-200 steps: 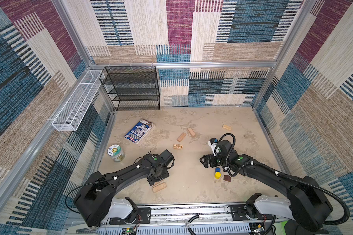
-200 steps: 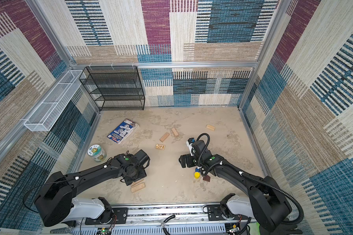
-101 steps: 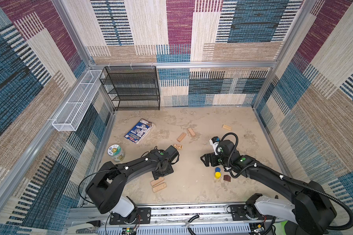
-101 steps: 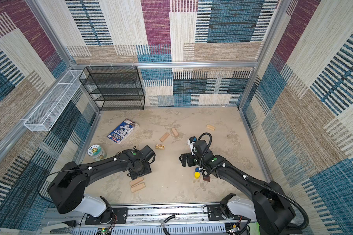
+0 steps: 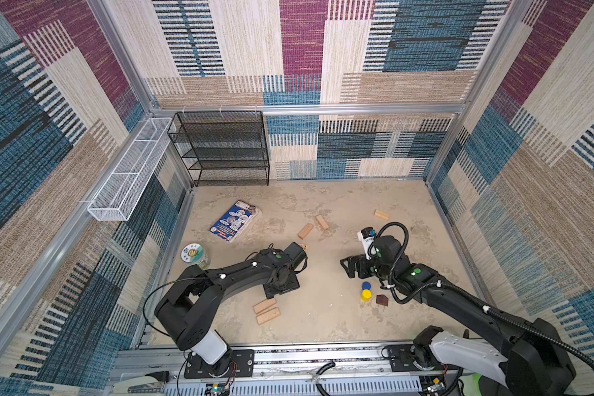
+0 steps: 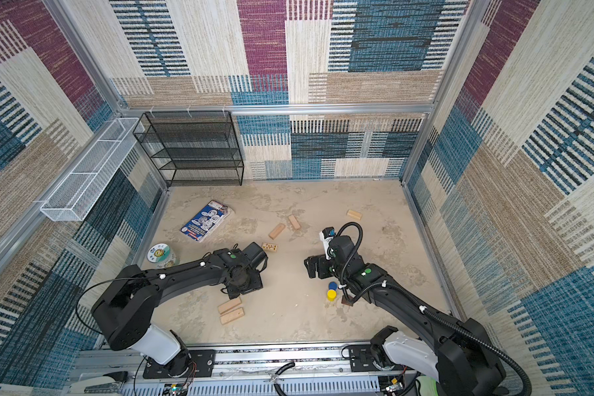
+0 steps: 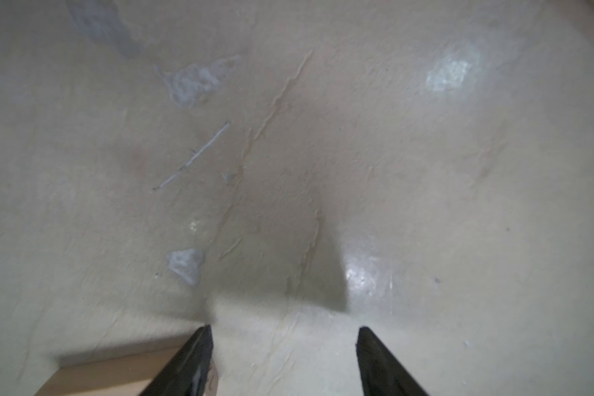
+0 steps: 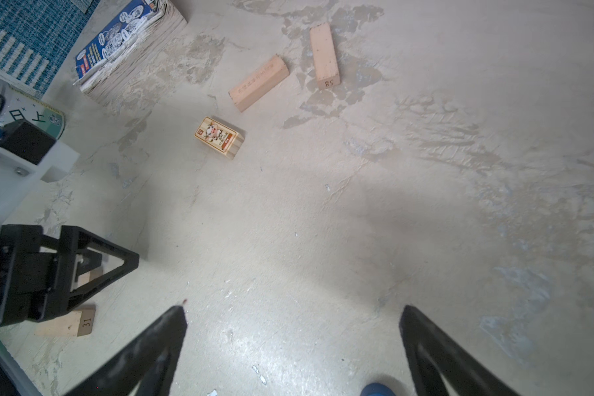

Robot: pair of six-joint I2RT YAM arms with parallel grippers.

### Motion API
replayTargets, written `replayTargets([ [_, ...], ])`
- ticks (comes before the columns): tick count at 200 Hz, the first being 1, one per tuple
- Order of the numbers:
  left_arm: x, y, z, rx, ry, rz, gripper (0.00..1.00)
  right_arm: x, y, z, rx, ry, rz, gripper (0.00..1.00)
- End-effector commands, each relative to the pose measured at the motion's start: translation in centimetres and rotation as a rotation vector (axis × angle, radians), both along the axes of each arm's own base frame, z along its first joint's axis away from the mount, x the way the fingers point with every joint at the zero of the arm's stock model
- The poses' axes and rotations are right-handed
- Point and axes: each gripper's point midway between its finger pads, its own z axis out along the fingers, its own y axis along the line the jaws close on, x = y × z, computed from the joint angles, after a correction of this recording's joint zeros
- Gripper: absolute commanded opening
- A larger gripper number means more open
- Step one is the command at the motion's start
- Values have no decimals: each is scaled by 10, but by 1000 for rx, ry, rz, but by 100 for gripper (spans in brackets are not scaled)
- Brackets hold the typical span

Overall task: Build the wood block tower
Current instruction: 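Lift the gripped wooden block with the left gripper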

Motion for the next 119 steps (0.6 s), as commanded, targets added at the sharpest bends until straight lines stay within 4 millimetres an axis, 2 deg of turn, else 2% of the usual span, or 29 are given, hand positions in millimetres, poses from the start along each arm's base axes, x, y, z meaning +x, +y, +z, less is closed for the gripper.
replayTargets([
  [1,-9,15,8,10,-20,44,75,3,0,3,-3,-12,-4,99],
  [30,-29,40,13,34,-21,101,79,1,2,-2,1,2,6,99],
  [61,-54,63,3,41,0,179,82,1,5,-7,5,17,12,99],
  [79,-59,67,0,38,6,191,83,0,7,-9,15,29,17,99],
  [119,-58,65,-3,64,24,165,85,-2,9,-13,26,51,19,99],
])
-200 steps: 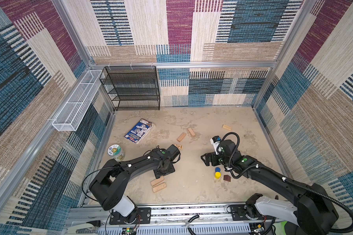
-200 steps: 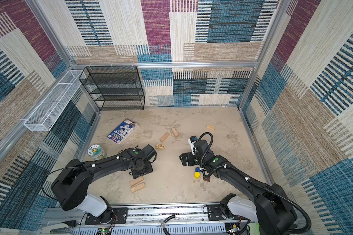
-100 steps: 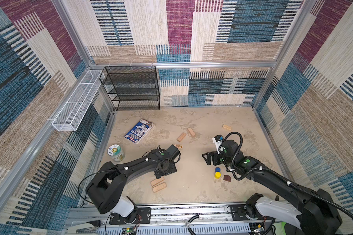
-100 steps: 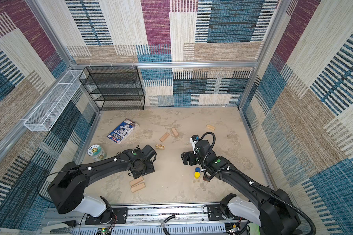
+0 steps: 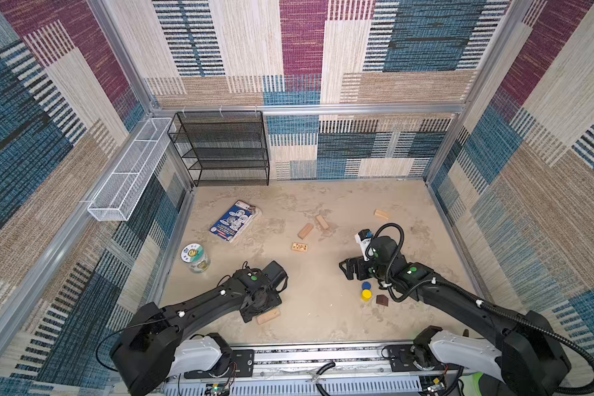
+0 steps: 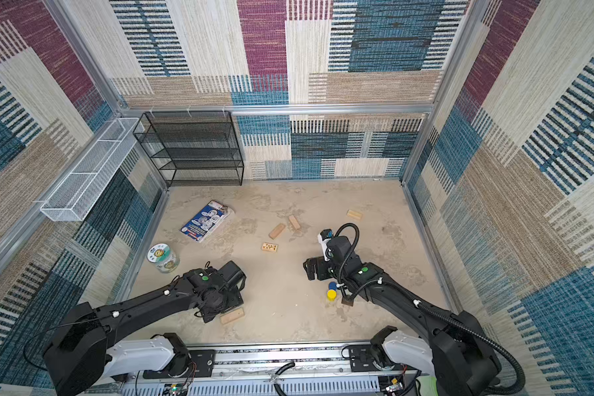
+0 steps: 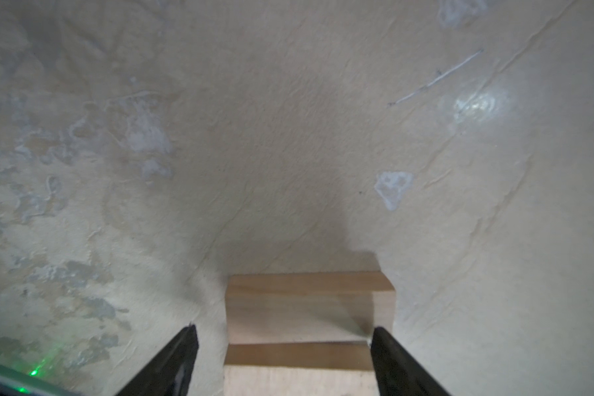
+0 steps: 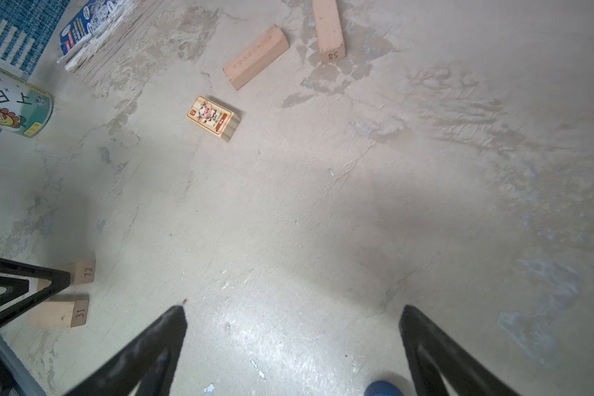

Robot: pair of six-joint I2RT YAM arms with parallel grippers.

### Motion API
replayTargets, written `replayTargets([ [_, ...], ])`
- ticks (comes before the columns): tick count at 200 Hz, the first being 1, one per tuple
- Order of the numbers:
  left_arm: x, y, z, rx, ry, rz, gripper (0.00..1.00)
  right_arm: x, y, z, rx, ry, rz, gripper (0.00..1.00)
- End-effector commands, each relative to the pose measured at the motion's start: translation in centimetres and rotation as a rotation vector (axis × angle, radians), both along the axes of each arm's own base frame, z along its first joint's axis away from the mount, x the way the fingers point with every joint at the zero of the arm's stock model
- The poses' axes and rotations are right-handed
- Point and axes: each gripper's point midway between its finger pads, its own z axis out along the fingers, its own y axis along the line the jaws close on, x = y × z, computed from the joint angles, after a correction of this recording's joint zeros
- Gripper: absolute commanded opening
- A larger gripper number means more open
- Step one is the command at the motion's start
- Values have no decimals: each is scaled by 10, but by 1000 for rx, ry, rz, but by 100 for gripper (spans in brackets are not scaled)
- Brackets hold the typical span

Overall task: Build the wood block tower
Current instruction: 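Lift the gripped wooden block with the left gripper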

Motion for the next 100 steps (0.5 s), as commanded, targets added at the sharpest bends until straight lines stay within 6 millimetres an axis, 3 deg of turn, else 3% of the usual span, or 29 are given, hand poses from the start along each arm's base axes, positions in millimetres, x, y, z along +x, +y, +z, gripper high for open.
replayTargets([
  [1,1,2,-2,28,10,8,85,1,5,2,33,0,2,99],
  [100,18,-16,-10,18,12,-45,87,-1,2,0,20,3,-3,99],
])
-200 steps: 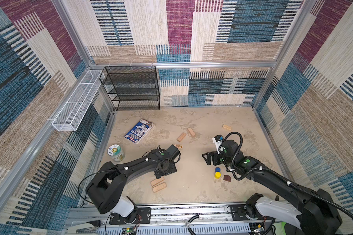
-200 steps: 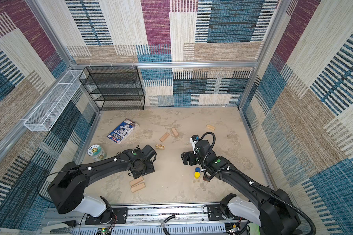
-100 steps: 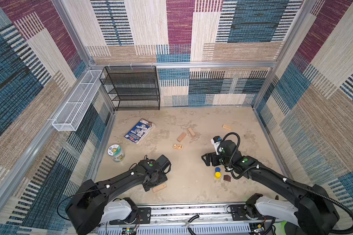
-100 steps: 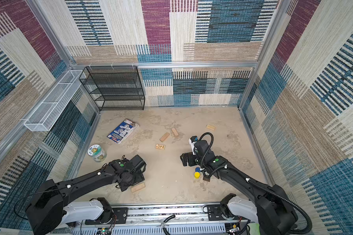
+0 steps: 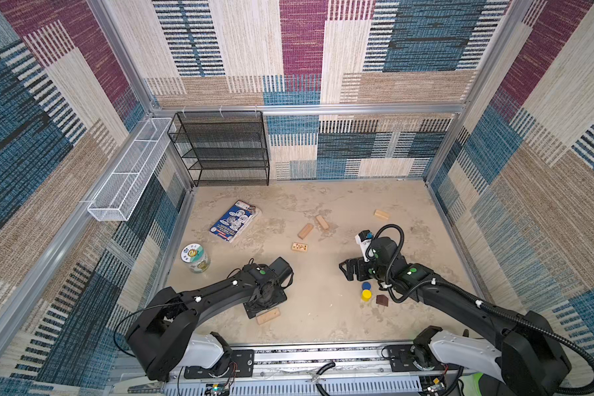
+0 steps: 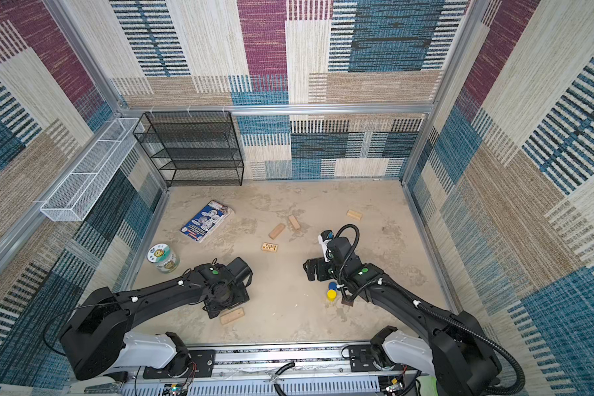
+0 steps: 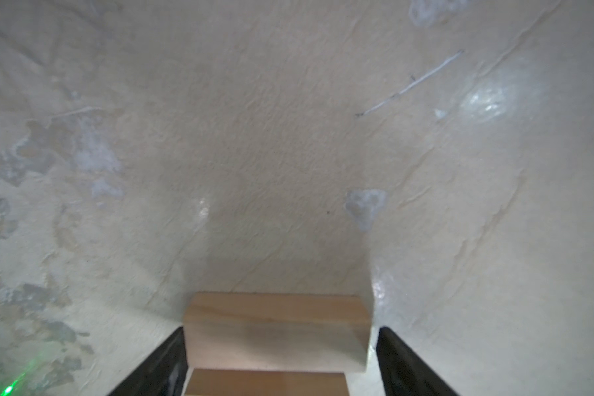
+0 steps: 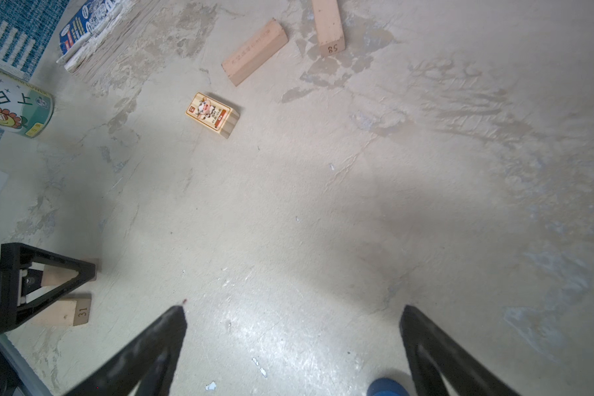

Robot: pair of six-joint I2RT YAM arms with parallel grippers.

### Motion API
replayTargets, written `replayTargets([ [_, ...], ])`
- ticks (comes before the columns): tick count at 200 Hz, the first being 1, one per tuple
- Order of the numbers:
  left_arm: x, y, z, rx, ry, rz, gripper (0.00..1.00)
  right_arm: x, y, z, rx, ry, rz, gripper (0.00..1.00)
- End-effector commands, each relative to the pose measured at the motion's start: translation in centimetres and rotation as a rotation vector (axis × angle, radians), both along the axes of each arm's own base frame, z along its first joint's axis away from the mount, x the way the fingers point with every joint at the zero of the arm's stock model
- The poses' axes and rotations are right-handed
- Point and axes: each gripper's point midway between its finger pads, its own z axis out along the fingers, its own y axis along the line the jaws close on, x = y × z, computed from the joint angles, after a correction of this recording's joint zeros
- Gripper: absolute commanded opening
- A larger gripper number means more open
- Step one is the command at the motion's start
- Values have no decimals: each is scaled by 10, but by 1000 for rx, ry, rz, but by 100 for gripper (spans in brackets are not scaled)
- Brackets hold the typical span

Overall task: Build the wood block tower
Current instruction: 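Lift the gripped wooden block with the left gripper, then carry the block with the left gripper farther from the robot and lower it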

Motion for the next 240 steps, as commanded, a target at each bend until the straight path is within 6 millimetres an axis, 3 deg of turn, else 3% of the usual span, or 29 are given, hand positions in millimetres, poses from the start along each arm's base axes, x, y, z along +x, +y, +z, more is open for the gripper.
replayTargets([
  [1,4,-3,-1,1,-8,-20,87,1,3,2,15,-6,4,99],
  [47,5,-8,-8,-15,3,-54,78,1,2,-1,12,-2,2,99],
  [87,23,-22,-4,-4,-13,-130,70,2,3,1,11,-7,1,99],
  [113,48,-46,3,6,-15,-230,68,6,4,5,11,-18,0,100],
  [136,77,-81,8,-27,-21,-309,68,9,1,12,5,-33,-22,99],
  [179,117,-140,12,-104,-38,-412,68,9,-18,42,47,-161,-119,99],
  [204,123,-167,9,-135,-31,-462,67,5,-31,45,49,-190,-173,99],
  [240,115,-185,0,-131,-2,-501,66,2,-38,49,62,-202,-206,99],
])
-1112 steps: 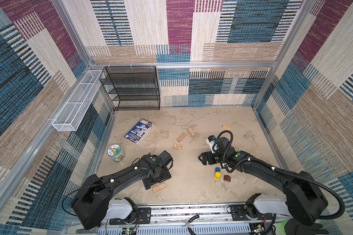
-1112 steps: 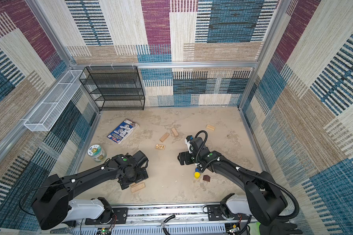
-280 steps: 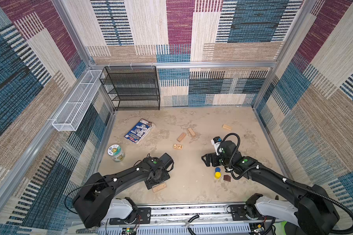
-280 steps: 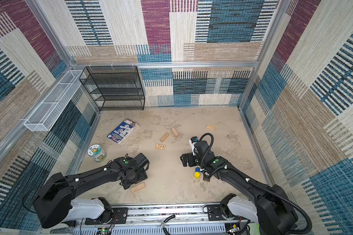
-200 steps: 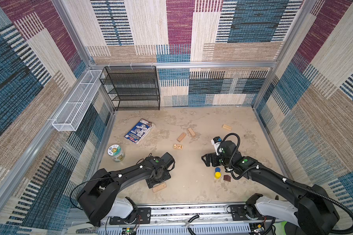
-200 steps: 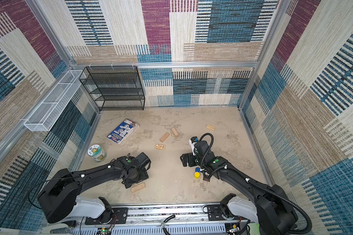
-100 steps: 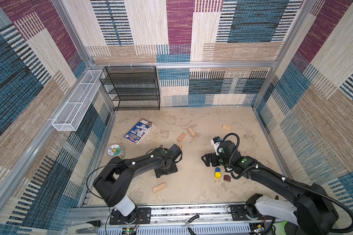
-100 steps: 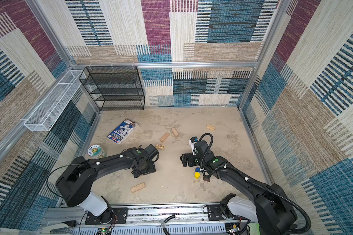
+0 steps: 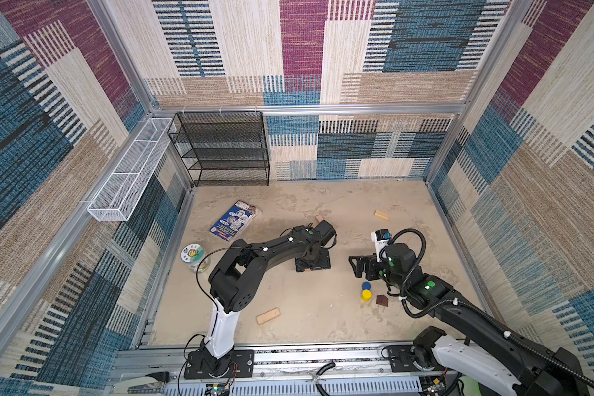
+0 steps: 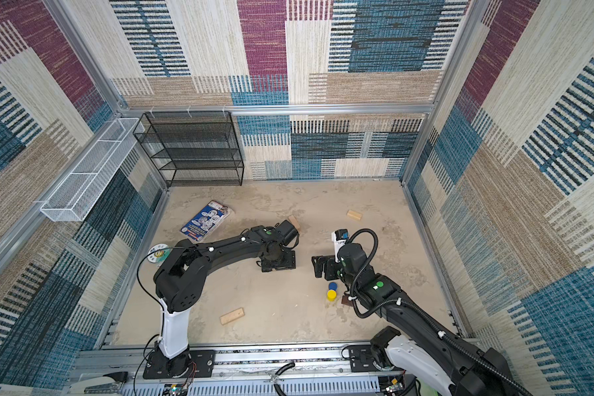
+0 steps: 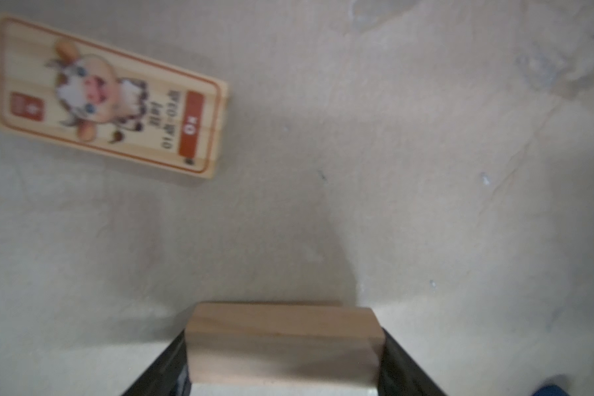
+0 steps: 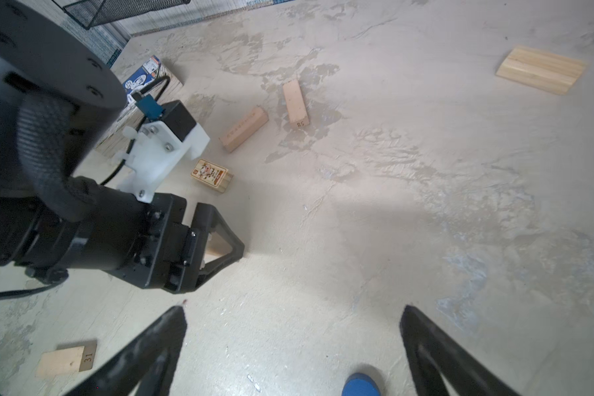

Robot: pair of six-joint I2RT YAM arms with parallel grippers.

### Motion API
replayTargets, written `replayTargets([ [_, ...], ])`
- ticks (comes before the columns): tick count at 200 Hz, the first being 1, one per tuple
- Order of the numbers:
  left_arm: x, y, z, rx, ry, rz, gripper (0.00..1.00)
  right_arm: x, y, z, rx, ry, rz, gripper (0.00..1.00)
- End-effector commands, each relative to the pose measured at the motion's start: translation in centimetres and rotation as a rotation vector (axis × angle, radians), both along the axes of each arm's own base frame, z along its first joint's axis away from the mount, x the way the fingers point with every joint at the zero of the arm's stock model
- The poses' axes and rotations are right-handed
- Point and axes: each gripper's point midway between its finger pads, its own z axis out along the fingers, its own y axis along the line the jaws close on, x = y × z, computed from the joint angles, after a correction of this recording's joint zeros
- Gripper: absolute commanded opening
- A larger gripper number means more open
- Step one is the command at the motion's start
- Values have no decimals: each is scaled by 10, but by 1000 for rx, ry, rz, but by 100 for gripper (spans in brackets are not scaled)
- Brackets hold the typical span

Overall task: Build the wood block tower
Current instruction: 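Carry the block with the left gripper farther from the robot and lower it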

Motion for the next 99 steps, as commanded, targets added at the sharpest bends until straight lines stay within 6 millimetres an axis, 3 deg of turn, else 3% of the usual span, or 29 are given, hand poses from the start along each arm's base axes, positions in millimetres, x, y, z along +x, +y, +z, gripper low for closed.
replayTargets([
  [1,-12,-8,-6,8,42,-56,67,3,-6,5,17,-20,-52,99],
  [99,-23,-21,-11,34,54,-58,87,4,-12,15,29,-49,-82,100],
])
